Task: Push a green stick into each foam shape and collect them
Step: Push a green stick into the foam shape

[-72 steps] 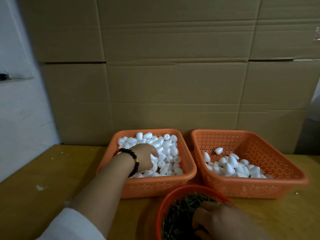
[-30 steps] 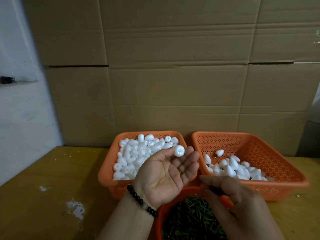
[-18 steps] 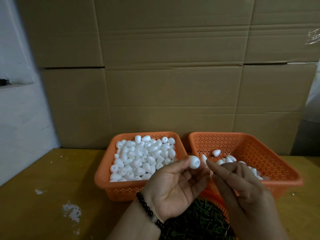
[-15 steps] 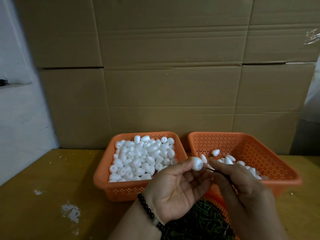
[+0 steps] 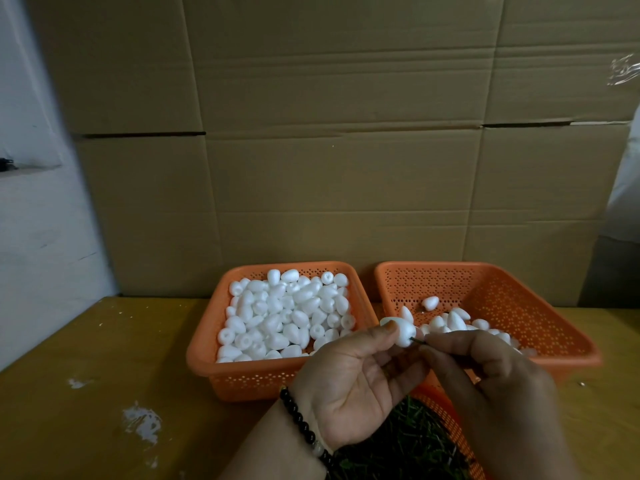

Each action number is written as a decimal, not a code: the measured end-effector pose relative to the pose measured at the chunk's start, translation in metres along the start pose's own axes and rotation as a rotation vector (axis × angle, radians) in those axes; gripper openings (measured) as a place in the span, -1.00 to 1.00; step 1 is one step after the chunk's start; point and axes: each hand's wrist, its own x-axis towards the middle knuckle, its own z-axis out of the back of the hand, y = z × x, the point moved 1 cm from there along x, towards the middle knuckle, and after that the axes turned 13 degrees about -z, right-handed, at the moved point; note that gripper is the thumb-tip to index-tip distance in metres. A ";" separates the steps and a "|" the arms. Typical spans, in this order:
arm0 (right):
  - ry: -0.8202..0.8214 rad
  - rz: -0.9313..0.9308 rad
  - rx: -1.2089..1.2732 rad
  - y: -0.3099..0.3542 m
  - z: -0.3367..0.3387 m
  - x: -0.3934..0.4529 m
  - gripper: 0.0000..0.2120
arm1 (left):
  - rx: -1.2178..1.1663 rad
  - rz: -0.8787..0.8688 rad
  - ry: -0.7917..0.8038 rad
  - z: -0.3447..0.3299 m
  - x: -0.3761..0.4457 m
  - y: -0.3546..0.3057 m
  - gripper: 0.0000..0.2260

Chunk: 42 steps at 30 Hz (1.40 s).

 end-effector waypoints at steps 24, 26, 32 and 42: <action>-0.011 0.013 -0.062 0.001 0.002 0.002 -0.90 | -0.018 -0.020 0.082 -0.003 -0.004 0.006 -0.72; -0.010 0.005 -0.056 0.002 0.002 0.002 -0.91 | -0.008 -0.020 0.088 -0.003 -0.004 0.006 -0.73; 0.027 -0.041 -0.015 0.001 0.000 0.003 -0.71 | 0.012 -0.032 0.065 -0.001 -0.001 0.005 -0.78; -0.007 0.055 -0.042 -0.001 -0.001 0.003 -0.80 | 0.042 -0.049 -0.026 0.001 0.000 0.006 -0.72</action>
